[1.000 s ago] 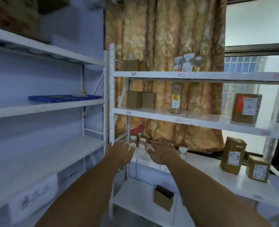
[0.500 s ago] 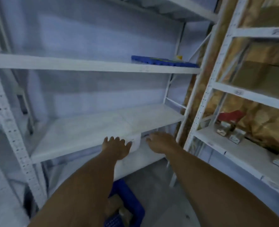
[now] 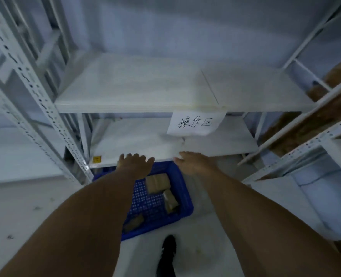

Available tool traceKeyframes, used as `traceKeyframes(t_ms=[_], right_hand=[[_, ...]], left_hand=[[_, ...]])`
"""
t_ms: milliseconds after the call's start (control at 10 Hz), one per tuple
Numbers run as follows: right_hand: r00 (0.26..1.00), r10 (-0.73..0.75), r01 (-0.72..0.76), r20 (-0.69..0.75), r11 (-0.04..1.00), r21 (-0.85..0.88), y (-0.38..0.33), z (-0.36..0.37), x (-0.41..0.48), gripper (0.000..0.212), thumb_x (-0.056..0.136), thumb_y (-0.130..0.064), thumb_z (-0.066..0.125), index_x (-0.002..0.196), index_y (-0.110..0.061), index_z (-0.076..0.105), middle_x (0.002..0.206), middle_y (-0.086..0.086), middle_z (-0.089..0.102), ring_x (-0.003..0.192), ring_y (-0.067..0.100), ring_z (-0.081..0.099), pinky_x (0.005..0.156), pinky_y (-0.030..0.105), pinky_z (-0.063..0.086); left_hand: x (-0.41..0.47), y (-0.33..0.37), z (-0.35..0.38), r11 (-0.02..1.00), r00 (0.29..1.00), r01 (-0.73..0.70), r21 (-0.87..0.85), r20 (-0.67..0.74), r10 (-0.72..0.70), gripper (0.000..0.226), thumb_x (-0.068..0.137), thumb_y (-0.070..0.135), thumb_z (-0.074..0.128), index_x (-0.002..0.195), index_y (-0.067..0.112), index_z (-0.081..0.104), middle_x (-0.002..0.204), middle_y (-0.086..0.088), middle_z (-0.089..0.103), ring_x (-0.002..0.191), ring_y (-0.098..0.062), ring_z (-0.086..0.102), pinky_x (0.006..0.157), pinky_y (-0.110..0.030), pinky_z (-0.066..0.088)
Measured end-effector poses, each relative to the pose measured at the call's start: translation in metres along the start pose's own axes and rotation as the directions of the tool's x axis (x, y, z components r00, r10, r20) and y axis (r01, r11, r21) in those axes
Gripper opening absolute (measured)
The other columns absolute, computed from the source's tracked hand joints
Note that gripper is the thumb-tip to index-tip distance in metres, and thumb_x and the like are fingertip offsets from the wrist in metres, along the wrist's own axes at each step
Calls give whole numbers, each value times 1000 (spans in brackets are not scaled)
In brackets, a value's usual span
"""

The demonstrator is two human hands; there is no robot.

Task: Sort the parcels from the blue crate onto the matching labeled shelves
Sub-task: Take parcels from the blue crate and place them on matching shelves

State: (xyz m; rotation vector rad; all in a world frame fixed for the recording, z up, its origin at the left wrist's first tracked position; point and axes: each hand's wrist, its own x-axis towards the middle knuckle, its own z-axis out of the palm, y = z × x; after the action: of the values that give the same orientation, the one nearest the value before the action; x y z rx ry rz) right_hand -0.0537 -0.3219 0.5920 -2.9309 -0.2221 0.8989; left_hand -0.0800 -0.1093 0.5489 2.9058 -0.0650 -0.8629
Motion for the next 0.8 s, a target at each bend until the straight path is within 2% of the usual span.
traceKeyframes(t_ms=[100, 200, 300, 400, 500, 600, 700, 800], right_hand=[[997, -10, 7, 71, 999, 41, 20, 25, 60, 70, 107, -61, 22, 164, -22, 19, 171, 5, 19, 155, 30, 23, 126, 44, 20], [981, -25, 7, 195, 996, 90, 37, 65, 142, 73, 105, -65, 24, 165, -24, 16, 173, 4, 12, 157, 28, 16, 128, 46, 16], [955, -56, 33, 292, 996, 85, 43, 97, 194, 71, 107, -63, 20, 166, -24, 14, 173, 5, 11, 157, 30, 16, 128, 45, 16], [917, -79, 31, 391, 991, 128, 63, 152, 259, 70, 108, -60, 21, 164, -19, 23, 168, 9, 28, 148, 30, 35, 119, 40, 29], [885, -76, -18, 459, 980, 197, 79, 215, 317, 68, 108, -59, 24, 164, -22, 22, 164, 8, 34, 139, 29, 46, 108, 33, 39], [868, -14, -88, 497, 979, 181, 91, 267, 352, 68, 108, -57, 30, 164, -20, 21, 161, 9, 38, 133, 30, 51, 109, 38, 44], [872, 53, -153, 487, 974, 168, 116, 348, 388, 64, 107, -51, 40, 160, -17, 25, 153, 13, 45, 120, 32, 56, 91, 37, 45], [888, 124, -211, 444, 966, 152, 127, 390, 409, 65, 104, -51, 49, 154, -14, 31, 143, 13, 52, 113, 32, 59, 78, 35, 42]], left_hand=[[40, 6, 30, 998, 998, 39, -44, 57, -36, 52, 110, 43, 21, 161, 32, 19, 160, -11, 36, 145, -38, 35, 120, -55, 25], [97, -3, 90, 959, 974, 195, -206, 156, -165, 59, 108, 48, 14, 162, 26, 21, 164, -9, 31, 147, -36, 33, 120, -55, 26], [145, -12, 144, 891, 943, 306, -336, 238, -234, 72, 96, 49, 6, 162, 22, 20, 163, -12, 33, 142, -38, 40, 115, -58, 34], [179, 8, 199, 788, 915, 388, -478, 299, -270, 52, 111, 35, 25, 152, 7, 39, 150, -19, 48, 134, -37, 49, 111, -47, 40], [208, 16, 263, 563, 859, 512, -649, 390, -331, 50, 111, 37, 29, 143, 6, 52, 143, -16, 56, 133, -35, 51, 111, -43, 40], [231, 24, 313, 448, 817, 573, -686, 436, -377, 47, 111, 34, 35, 137, 2, 58, 137, -19, 60, 129, -36, 54, 106, -40, 41], [274, 34, 385, 280, 800, 583, -763, 478, -363, 40, 109, 30, 45, 128, -1, 62, 115, -15, 66, 96, -27, 57, 84, -35, 39], [311, 44, 428, 232, 757, 653, -721, 612, -230, 41, 111, 38, 36, 108, 4, 59, 71, -6, 47, 57, -19, 36, 64, -35, 32]])
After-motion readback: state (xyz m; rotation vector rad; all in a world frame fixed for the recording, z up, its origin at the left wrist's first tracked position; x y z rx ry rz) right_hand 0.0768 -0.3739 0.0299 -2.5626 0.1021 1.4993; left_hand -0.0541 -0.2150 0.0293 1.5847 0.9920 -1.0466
